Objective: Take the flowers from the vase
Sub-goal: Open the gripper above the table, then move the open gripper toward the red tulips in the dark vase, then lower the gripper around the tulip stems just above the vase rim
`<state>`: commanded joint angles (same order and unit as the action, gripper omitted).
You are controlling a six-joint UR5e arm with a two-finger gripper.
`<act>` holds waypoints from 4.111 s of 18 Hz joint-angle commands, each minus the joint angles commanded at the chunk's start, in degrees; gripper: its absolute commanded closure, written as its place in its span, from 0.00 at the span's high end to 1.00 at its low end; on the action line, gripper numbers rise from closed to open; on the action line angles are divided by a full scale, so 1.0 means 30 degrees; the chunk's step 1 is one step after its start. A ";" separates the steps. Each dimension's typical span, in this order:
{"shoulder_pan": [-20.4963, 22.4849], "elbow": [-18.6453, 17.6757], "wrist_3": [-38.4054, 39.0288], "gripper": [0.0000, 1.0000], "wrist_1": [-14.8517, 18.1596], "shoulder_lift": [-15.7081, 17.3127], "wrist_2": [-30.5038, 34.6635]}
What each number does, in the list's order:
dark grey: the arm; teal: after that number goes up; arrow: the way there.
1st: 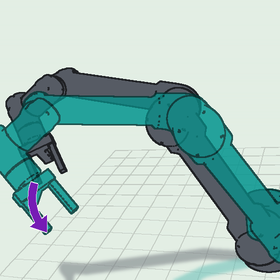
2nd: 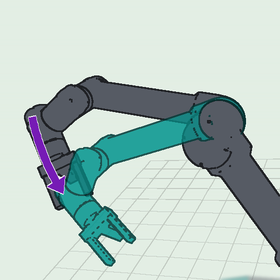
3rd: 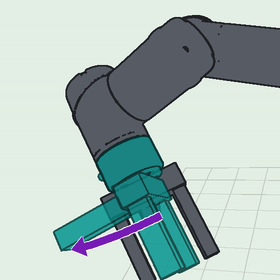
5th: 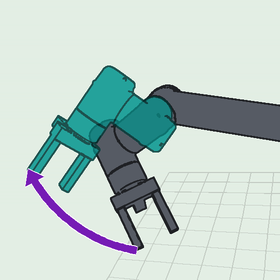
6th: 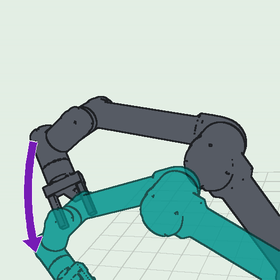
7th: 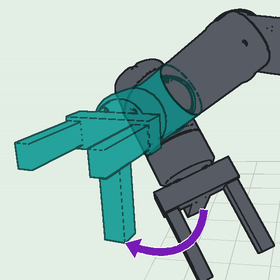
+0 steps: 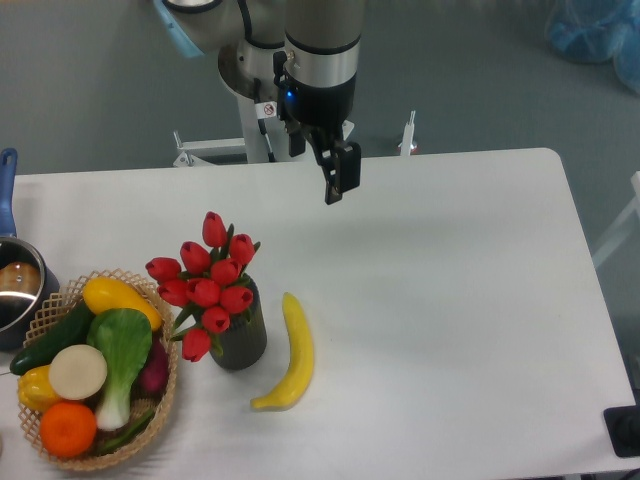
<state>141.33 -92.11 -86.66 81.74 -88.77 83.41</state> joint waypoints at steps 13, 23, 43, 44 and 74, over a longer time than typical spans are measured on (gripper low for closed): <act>0.0088 -0.0790 0.2807 1.00 -0.2954 -0.0088 -0.3628; 0.0935 -0.2021 0.6270 1.00 -0.5420 -0.0498 -0.8959; 0.4453 -0.2724 0.1993 1.00 -0.5537 -0.3222 -1.4560; 0.4453 -0.2841 0.1818 1.00 -0.5537 -0.3368 -1.4822; 0.2873 -0.5800 -0.2283 1.00 -0.5566 -0.3457 -1.7403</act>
<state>149.94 -109.51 -93.51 65.04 -99.14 31.20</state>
